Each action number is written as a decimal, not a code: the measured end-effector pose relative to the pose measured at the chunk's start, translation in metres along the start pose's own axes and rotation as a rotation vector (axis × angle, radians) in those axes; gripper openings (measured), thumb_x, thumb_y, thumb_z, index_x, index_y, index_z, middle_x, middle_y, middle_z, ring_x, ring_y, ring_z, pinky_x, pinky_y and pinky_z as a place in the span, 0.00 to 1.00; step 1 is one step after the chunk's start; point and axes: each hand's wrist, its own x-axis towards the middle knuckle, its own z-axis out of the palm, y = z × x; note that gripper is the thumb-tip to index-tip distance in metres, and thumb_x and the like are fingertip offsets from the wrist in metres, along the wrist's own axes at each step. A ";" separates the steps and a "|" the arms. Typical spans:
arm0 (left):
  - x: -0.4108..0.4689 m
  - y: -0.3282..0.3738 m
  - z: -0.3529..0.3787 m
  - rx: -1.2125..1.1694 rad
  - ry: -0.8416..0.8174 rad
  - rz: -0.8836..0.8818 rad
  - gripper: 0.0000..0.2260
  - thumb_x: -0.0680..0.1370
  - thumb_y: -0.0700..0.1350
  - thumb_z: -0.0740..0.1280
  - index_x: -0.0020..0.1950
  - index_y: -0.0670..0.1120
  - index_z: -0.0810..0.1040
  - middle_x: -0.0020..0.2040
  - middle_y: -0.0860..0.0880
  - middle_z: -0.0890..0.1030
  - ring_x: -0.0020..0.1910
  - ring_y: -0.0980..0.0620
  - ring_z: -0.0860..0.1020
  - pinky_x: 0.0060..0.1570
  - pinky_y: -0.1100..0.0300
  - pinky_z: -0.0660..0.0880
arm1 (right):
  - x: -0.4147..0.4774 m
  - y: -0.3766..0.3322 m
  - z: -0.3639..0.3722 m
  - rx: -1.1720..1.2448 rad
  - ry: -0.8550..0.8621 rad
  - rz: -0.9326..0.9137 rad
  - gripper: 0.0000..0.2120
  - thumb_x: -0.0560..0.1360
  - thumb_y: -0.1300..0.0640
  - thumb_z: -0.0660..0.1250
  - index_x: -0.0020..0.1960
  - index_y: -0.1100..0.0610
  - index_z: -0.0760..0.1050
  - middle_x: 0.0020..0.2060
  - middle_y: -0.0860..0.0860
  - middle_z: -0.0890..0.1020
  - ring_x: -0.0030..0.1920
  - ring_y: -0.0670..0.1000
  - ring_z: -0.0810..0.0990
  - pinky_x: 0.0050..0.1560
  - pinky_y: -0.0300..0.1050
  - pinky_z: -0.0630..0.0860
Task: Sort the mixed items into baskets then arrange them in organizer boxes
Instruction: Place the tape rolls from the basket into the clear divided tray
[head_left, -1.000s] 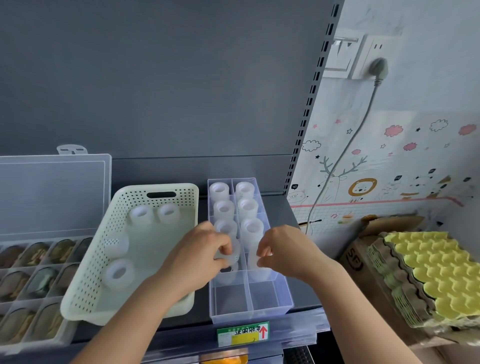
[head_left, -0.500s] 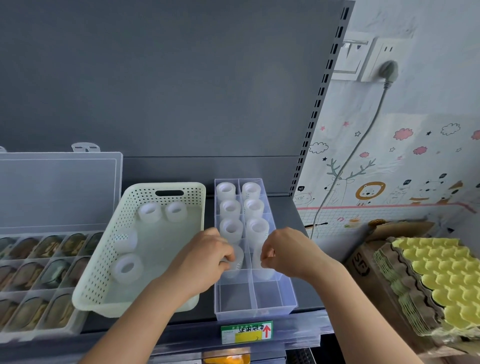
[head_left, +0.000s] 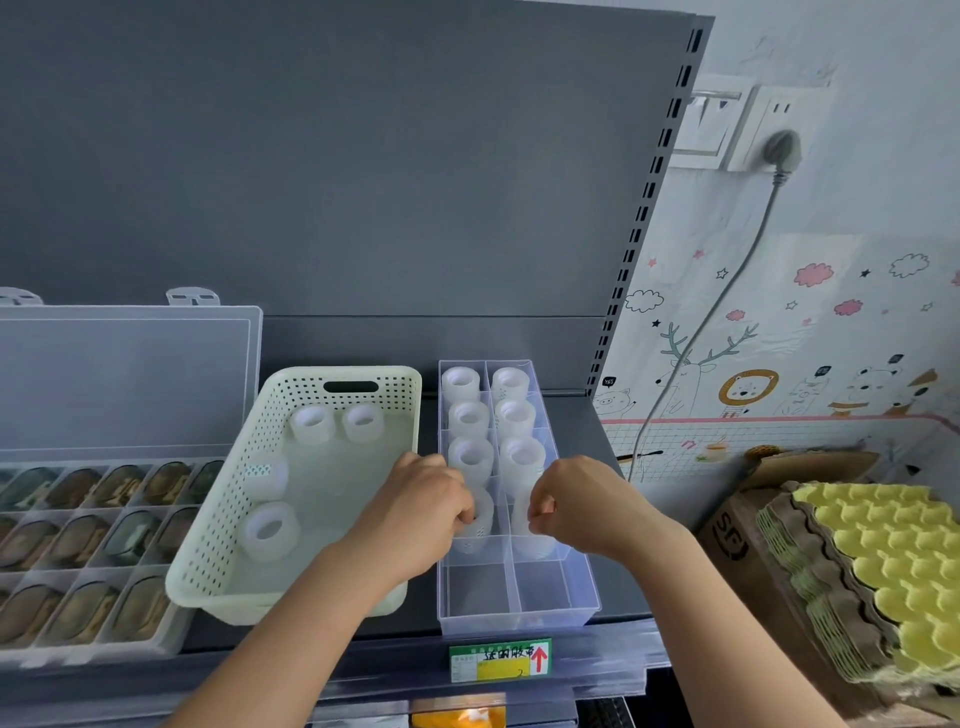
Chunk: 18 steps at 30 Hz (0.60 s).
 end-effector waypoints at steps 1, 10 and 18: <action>-0.001 0.000 -0.001 0.011 0.000 0.004 0.10 0.79 0.43 0.62 0.52 0.52 0.83 0.49 0.55 0.79 0.53 0.52 0.70 0.55 0.58 0.62 | 0.000 0.000 0.000 -0.005 0.002 -0.001 0.06 0.73 0.56 0.68 0.47 0.51 0.83 0.46 0.49 0.84 0.46 0.50 0.79 0.49 0.45 0.79; -0.051 -0.053 -0.040 -0.057 0.096 -0.281 0.07 0.79 0.47 0.64 0.49 0.53 0.83 0.46 0.57 0.80 0.51 0.54 0.72 0.54 0.56 0.70 | 0.003 -0.048 -0.007 -0.003 0.222 -0.210 0.08 0.74 0.52 0.66 0.47 0.53 0.83 0.45 0.50 0.83 0.45 0.52 0.79 0.46 0.46 0.77; -0.095 -0.083 -0.031 0.220 -0.245 -0.599 0.08 0.75 0.39 0.62 0.42 0.53 0.75 0.43 0.50 0.76 0.40 0.49 0.75 0.34 0.60 0.69 | 0.027 -0.122 0.031 -0.077 0.010 -0.591 0.15 0.75 0.50 0.68 0.61 0.50 0.78 0.55 0.50 0.80 0.59 0.52 0.72 0.56 0.49 0.73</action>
